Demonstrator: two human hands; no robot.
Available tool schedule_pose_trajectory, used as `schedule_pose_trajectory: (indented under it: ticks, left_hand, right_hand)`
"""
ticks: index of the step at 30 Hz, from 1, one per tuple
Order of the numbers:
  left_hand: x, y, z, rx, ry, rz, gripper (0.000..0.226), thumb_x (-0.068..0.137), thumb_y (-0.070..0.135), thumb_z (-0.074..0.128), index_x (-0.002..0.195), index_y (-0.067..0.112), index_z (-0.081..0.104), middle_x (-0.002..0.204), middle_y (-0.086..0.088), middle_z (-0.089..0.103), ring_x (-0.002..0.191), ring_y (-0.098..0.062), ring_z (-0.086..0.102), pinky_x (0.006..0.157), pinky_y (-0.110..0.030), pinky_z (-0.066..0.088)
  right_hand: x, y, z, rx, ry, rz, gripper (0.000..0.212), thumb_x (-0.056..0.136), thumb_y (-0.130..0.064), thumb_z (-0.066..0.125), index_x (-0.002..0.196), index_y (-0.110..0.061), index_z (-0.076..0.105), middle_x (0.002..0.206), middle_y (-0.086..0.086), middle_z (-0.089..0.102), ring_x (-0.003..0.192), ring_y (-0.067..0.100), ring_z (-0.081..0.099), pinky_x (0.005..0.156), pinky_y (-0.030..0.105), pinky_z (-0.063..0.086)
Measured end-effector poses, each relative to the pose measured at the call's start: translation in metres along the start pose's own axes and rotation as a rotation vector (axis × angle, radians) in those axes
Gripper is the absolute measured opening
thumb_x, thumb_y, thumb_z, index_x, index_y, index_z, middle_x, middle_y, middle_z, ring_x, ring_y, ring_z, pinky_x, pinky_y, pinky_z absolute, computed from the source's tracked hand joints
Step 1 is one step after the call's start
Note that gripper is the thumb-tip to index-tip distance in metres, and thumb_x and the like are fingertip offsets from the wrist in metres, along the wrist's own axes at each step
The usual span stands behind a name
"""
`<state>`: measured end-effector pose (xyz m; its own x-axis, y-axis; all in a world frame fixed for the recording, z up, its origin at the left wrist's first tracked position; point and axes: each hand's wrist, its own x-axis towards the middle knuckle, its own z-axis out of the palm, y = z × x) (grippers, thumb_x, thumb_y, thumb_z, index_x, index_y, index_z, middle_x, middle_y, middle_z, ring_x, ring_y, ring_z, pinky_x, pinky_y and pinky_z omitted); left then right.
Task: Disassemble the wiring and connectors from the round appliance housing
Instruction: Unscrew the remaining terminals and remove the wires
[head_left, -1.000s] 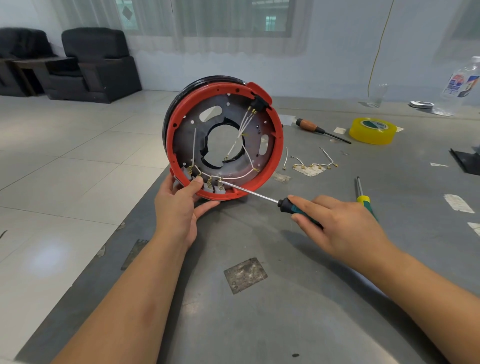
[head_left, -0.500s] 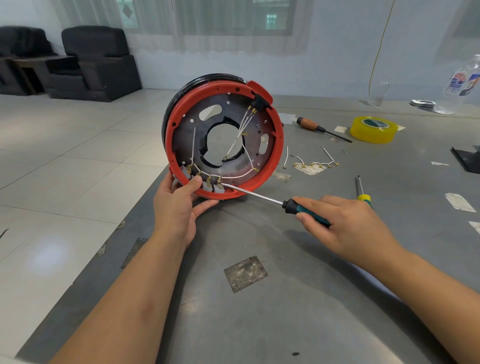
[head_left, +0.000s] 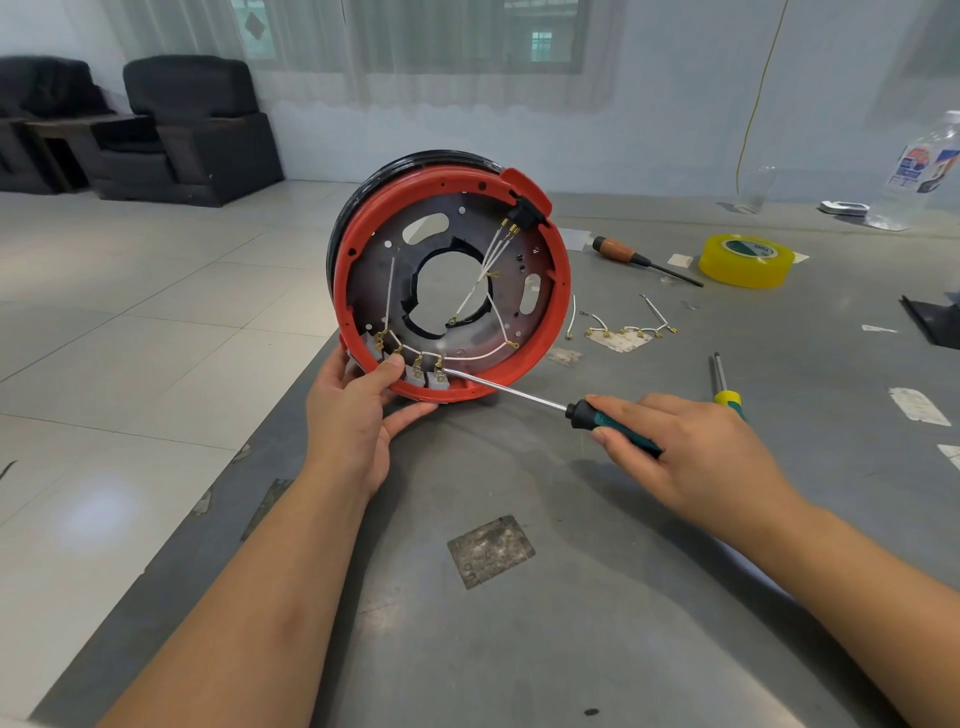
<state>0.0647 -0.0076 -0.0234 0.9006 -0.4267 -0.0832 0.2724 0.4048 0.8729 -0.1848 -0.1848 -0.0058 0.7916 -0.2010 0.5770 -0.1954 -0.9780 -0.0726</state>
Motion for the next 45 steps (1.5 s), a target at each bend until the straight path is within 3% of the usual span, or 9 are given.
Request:
schedule_pose_trajectory:
  ticks: [8, 14, 20, 23, 26, 30, 36, 45]
  left_hand:
    - [0.001, 0.0, 0.0, -0.011, 0.018, -0.012, 0.042, 0.1, 0.0, 0.065, 0.139, 0.017, 0.063, 0.121, -0.009, 0.077, 0.097, -0.034, 0.08, 0.069, -0.048, 0.066]
    - [0.001, -0.001, 0.0, -0.025, 0.038, -0.021, 0.038, 0.101, 0.004, 0.065, 0.138, 0.014, 0.062, 0.111, -0.011, 0.08, 0.094, -0.033, 0.08, 0.066, -0.045, 0.066]
    - [-0.001, -0.004, 0.001, -0.01, 0.024, -0.017, 0.036, 0.102, 0.005, 0.065, 0.136, 0.016, 0.064, 0.115, -0.012, 0.079, 0.097, -0.035, 0.079, 0.068, -0.046, 0.066]
    - [0.002, -0.001, -0.001, -0.003, 0.036, -0.007, 0.039, 0.102, 0.003, 0.064, 0.139, 0.015, 0.062, 0.12, -0.01, 0.077, 0.099, -0.033, 0.079, 0.07, -0.047, 0.066]
    - [0.004, 0.001, -0.005, 0.003, 0.035, 0.001, 0.036, 0.102, 0.002, 0.063, 0.136, 0.013, 0.064, 0.118, -0.009, 0.078, 0.099, -0.031, 0.079, 0.071, -0.047, 0.066]
    - [0.004, 0.003, -0.004, 0.002, 0.018, -0.017, 0.029, 0.104, 0.003, 0.059, 0.13, 0.014, 0.066, 0.11, -0.008, 0.081, 0.099, -0.032, 0.079, 0.075, -0.051, 0.066]
    - [0.003, 0.003, -0.001, -0.028, 0.013, -0.04, 0.04, 0.103, 0.003, 0.061, 0.141, 0.014, 0.058, 0.113, -0.01, 0.08, 0.101, -0.036, 0.078, 0.075, -0.053, 0.066]
    - [0.001, 0.002, -0.001, -0.044, -0.006, -0.039, 0.037, 0.101, 0.001, 0.062, 0.136, 0.015, 0.058, 0.107, -0.008, 0.08, 0.099, -0.035, 0.079, 0.073, -0.055, 0.065]
  right_hand:
    - [-0.001, -0.004, 0.002, -0.1, -0.014, -0.014, 0.052, 0.099, -0.05, 0.037, 0.131, -0.025, 0.068, 0.083, -0.005, 0.068, 0.058, 0.019, 0.062, 0.042, 0.029, 0.046]
    - [0.0, -0.011, 0.003, -0.141, 0.007, -0.056, 0.049, 0.098, -0.046, 0.042, 0.129, -0.021, 0.07, 0.083, -0.001, 0.069, 0.054, 0.022, 0.062, 0.041, 0.029, 0.044]
    - [0.001, -0.018, 0.004, -0.163, 0.008, -0.091, 0.049, 0.098, -0.044, 0.043, 0.129, -0.018, 0.069, 0.081, 0.001, 0.068, 0.052, 0.021, 0.061, 0.038, 0.029, 0.043]
    - [-0.001, -0.015, 0.004, -0.122, 0.071, -0.047, 0.036, 0.102, -0.04, 0.055, 0.126, -0.02, 0.072, 0.08, -0.001, 0.069, 0.053, 0.021, 0.061, 0.041, 0.03, 0.047]
    - [-0.003, -0.007, 0.0, -0.091, 0.115, 0.014, 0.034, 0.092, -0.037, 0.062, 0.12, -0.023, 0.076, 0.077, -0.002, 0.07, 0.056, 0.024, 0.063, 0.043, 0.033, 0.05]
    - [-0.002, -0.004, -0.005, -0.038, 0.109, 0.041, 0.033, 0.089, -0.035, 0.064, 0.117, -0.025, 0.078, 0.075, -0.003, 0.07, 0.059, 0.022, 0.064, 0.046, 0.036, 0.051]
    - [0.0, -0.008, -0.008, -0.067, 0.089, 0.028, 0.033, 0.089, -0.037, 0.063, 0.116, -0.026, 0.078, 0.074, -0.004, 0.069, 0.058, 0.023, 0.063, 0.046, 0.03, 0.048]
    - [0.004, -0.013, -0.015, -0.151, 0.062, -0.007, 0.033, 0.091, -0.041, 0.058, 0.116, -0.03, 0.077, 0.076, -0.006, 0.07, 0.056, 0.025, 0.063, 0.043, 0.028, 0.044]
